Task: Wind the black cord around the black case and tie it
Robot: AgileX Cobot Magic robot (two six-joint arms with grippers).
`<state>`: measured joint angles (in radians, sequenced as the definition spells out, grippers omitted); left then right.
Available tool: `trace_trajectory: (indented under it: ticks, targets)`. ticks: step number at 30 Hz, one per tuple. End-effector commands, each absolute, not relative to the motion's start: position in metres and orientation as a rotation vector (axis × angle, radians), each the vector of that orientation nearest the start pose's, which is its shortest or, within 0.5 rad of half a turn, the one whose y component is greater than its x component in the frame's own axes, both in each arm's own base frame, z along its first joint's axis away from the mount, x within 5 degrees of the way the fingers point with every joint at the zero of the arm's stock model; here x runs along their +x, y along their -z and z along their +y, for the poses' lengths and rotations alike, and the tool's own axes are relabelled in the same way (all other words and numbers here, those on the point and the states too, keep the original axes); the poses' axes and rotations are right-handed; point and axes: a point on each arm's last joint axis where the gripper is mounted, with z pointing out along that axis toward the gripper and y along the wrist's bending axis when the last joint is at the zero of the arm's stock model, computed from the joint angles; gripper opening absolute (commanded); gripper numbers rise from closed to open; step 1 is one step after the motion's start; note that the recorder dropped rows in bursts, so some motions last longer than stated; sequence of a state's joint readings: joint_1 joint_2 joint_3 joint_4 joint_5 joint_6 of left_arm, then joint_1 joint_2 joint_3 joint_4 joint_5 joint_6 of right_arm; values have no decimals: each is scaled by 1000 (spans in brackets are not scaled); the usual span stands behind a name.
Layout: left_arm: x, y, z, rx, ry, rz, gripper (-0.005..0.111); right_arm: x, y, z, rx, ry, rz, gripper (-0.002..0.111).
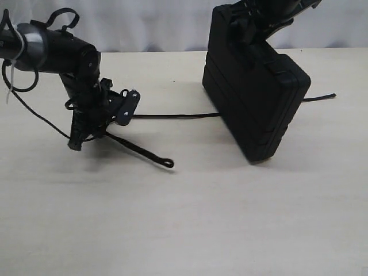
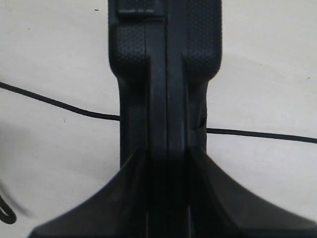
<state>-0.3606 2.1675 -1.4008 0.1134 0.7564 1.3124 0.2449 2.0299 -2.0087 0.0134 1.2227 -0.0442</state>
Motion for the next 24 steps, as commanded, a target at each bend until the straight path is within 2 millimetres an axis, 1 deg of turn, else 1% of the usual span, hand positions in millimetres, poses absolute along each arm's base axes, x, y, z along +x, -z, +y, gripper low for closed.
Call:
trace_trajectory:
  ticks: [1,6,8,9,11,15,16,19,20,21,22,23,24]
  targets:
    - [382,-117,-153,-2250,-13,-2480,0,431,-315,110,-400,-83,2696,4]
    - [386,-158,-168,-2134,-232,-2875,0,431,-315,110,-400,-83,2696,4]
    - [389,-171,-172,-2104,-285,-2996,0,431,-315,110,-400,-83,2696,4]
    - [391,-179,-173,-2100,-284,-3061,0,431,-315,110,-400,-83,2696,4]
    - [394,-187,-174,-2078,-274,-3150,0,431,-315,110,-400,-83,2696,4]
    - [400,-193,-175,-2049,-225,-3264,0,431,-315,110,-400,-83,2696,4]
    - [401,-194,-176,-2059,-193,-3281,0,431,-315,110,-400,-83,2696,4]
    - [408,-201,-183,-2045,-50,-3440,0,431,-315,110,-400,-83,2696,4]
    - [410,-209,-195,-2112,80,-3517,0,431,-315,110,-400,-83,2696,4]
    - [409,-211,-200,-2168,144,-3521,0,431,-315,110,-400,-83,2696,4]
    - [406,-217,-214,-2410,326,-3419,0,431,-315,110,-400,-83,2696,4]
    - [404,-217,-219,-2536,414,-3330,0,431,-315,110,-400,-83,2696,4]
    - [403,-217,-226,-2731,568,-3173,0,431,-315,110,-400,-83,2696,4]
